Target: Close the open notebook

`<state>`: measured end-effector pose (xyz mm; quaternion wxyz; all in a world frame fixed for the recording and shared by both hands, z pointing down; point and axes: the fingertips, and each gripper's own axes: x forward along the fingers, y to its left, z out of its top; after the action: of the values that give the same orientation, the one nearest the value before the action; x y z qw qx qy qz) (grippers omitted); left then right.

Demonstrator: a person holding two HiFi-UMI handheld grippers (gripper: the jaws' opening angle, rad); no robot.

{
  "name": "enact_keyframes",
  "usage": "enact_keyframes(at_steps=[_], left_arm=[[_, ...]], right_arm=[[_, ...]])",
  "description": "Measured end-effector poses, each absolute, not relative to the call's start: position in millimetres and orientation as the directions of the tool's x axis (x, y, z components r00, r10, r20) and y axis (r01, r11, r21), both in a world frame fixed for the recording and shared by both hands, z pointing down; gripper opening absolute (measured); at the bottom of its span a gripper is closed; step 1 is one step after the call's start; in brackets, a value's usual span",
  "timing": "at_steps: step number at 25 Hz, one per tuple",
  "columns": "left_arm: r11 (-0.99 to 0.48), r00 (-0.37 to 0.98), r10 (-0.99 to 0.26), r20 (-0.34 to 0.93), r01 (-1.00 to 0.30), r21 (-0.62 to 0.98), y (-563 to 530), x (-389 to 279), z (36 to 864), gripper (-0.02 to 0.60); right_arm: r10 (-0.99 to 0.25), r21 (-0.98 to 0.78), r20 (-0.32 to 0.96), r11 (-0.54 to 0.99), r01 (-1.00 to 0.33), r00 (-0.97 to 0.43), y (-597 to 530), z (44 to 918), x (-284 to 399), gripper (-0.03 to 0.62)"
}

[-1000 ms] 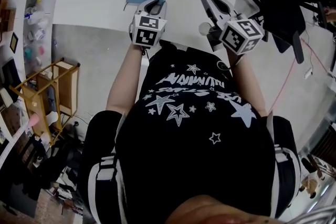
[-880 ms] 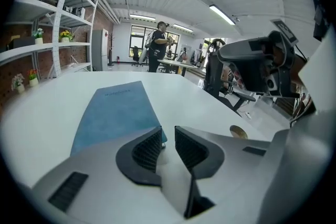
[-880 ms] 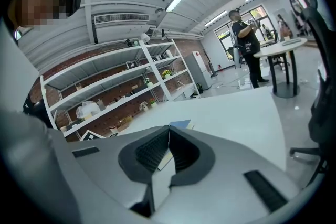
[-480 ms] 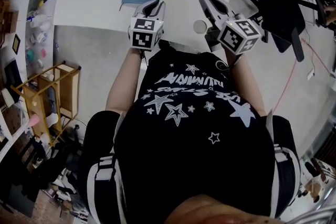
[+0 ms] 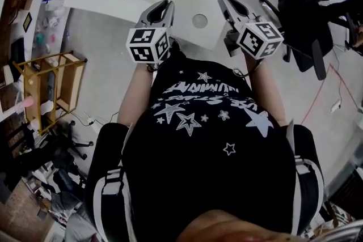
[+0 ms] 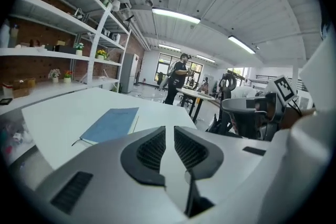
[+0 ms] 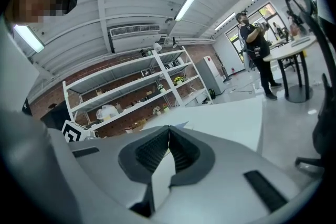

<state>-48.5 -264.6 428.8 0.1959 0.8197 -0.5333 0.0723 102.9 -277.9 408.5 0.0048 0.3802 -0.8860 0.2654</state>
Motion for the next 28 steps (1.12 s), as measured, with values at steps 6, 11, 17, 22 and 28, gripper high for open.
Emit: enact_keyframes(at_steps=[6,11,17,22,28], left_arm=[[-0.300,0.355,-0.887,0.295,-0.929,0.216,-211,-24,409,0.031],[-0.239,0.293,-0.924,0.244,-0.944,0.226,-167,-3,391,0.014],[-0.159,0.206,-0.959,0.197,-0.960,0.231,-110,11,369,0.012],[-0.119,0.169,-0.967,0.192,-0.961,0.249,-69,10,364,0.012],[-0.115,0.167,-0.968,0.186,-0.958,0.264,-37,4,366,0.012]], right_arm=[[-0.632,-0.468,0.169,0.624,-0.626,-0.756,-235,400,135,0.009],[-0.571,-0.462,0.174,0.673,-0.578,-0.803,-203,402,155,0.009],[-0.477,-0.465,0.161,0.735,-0.493,-0.864,-169,399,164,0.009],[-0.396,-0.462,0.164,0.778,-0.425,-0.904,-136,400,150,0.009],[-0.373,-0.436,0.183,0.798,-0.415,-0.909,-99,401,139,0.009]])
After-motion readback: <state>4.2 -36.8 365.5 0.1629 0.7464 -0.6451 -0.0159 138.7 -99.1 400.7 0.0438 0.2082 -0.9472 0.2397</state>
